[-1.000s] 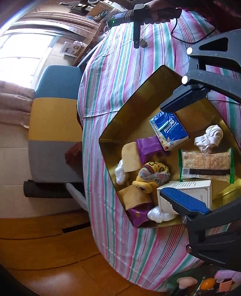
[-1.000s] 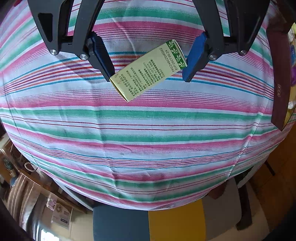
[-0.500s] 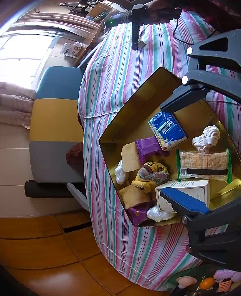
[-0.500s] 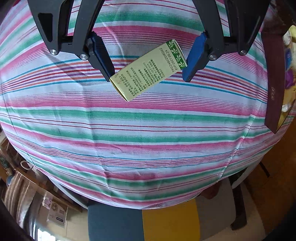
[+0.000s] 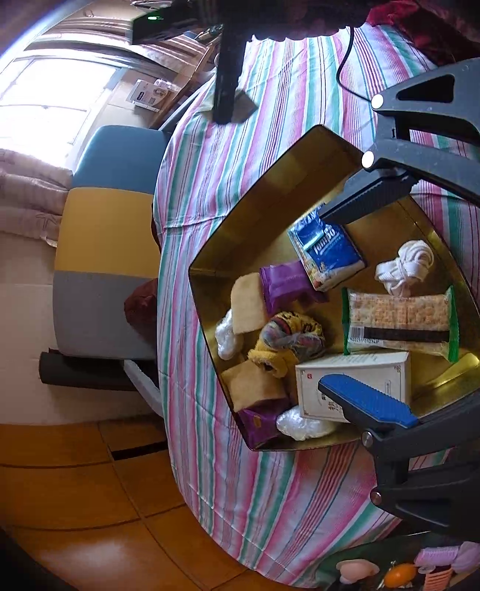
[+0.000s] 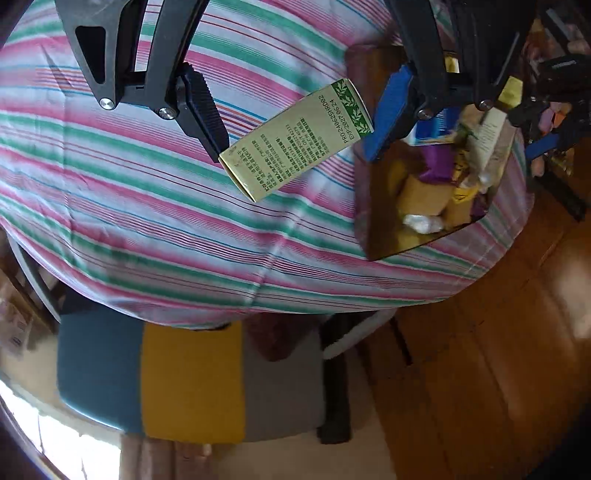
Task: Organize objects
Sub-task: 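Carry the green medicine box into the gold tray and open the right gripper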
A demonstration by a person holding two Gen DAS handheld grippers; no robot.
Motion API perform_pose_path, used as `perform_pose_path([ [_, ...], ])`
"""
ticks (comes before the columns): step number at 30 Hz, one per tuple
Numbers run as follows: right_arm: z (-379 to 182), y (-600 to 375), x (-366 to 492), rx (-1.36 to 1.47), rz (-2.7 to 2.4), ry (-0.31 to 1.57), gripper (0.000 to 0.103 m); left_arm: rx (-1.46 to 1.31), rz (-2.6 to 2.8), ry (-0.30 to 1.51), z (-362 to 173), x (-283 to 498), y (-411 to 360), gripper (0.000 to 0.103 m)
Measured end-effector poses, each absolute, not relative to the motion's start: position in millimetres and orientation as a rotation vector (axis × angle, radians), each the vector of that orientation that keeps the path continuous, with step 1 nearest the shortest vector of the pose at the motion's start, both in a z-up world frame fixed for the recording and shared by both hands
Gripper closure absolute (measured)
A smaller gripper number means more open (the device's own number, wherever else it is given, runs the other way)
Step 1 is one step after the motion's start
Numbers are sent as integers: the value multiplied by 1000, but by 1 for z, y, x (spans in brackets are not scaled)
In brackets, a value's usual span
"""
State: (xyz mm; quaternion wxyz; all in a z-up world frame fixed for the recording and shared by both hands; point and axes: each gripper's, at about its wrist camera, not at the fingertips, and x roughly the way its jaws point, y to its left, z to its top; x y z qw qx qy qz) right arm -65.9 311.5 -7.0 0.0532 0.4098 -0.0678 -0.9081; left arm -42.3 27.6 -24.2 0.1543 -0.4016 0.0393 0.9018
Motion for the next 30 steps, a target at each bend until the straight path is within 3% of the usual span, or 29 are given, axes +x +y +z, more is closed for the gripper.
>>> perform_pose_path([
  [9,-23,180,-117,1264,-2514,125,27,-1190,2639,-20,-31,-51,-15,19],
  [20,-78,163,-156,1457,-2436,160,25,-1197,2664,-65,-39,-53,-30,20],
  [24,-83,172,-155,1467,-2464,101,14,-1163,2674,-27,-34,-51,-21,19],
  [30,-66,184,-136,1385,-2510,4,11,-1091,2727,4,-19,-48,-13,19],
])
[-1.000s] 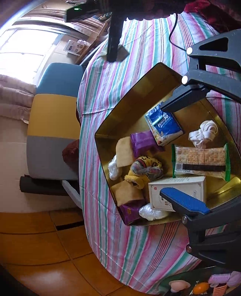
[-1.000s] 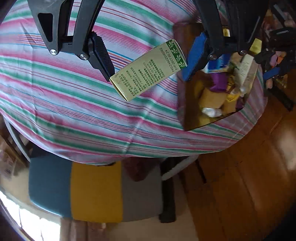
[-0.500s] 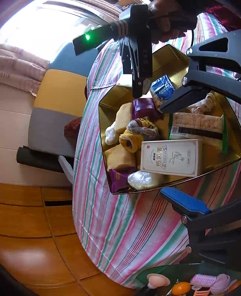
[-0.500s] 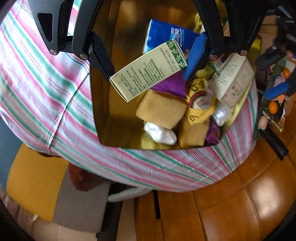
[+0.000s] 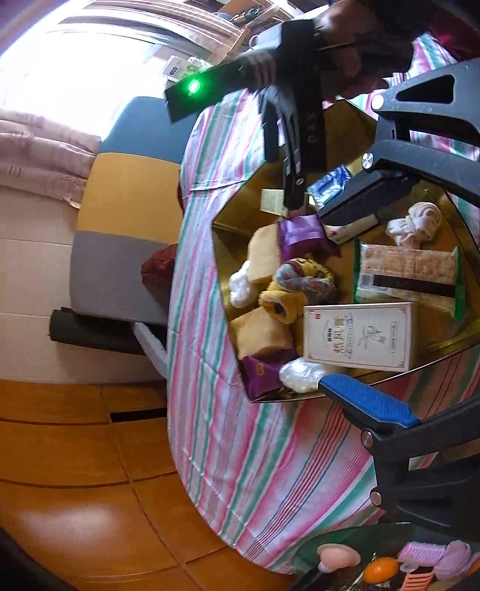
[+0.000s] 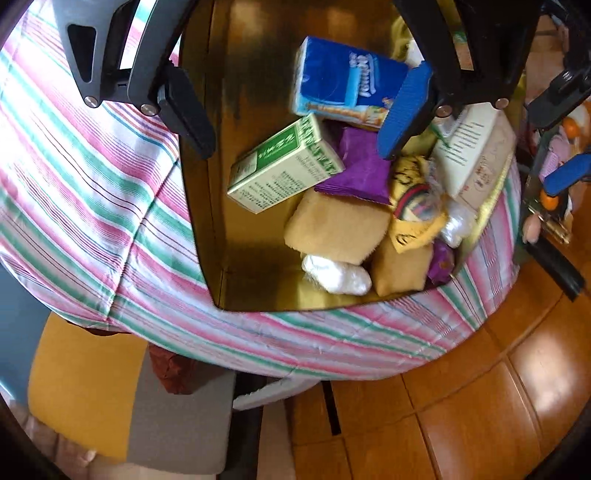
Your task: Organize objects
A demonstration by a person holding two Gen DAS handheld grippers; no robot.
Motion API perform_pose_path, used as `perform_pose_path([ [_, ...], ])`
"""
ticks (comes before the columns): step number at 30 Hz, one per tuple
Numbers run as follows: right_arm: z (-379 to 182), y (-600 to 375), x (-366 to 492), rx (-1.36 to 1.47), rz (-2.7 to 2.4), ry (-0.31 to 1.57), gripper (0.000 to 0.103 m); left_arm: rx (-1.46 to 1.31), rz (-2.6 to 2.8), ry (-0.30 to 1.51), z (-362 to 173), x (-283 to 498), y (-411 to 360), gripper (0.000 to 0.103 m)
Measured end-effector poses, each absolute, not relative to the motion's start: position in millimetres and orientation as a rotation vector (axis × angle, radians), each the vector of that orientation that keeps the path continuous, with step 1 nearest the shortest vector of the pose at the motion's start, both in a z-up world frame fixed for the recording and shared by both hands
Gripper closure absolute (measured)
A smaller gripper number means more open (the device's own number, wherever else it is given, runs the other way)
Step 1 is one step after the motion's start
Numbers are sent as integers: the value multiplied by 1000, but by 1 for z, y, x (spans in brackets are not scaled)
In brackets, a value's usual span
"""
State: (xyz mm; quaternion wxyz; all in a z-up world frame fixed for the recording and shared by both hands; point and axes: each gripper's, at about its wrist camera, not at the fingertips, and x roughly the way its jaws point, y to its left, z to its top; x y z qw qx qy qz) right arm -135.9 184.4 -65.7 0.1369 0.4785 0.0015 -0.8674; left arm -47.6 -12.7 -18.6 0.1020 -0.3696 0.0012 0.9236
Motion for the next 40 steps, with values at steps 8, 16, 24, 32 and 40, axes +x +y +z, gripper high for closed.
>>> perform_pose_path([
  [8,-43,200,-89,1284,-2615,-162,7,-998,2814,55,3,-34,-6,19],
  [16,-31,204,-24,1188,-2829,-67,3,-1002,2833,40,5,-21,4,19],
  [24,-39,201,3,1169,-2870,-94,3,-1024,2825,59,-1,-11,14,19],
  [32,-42,194,3,1166,-2863,-101,3,-960,2852,58,2,-4,13,23],
  [40,-39,186,-3,1158,-2861,-85,3,-988,2843,32,1,-7,8,25],
])
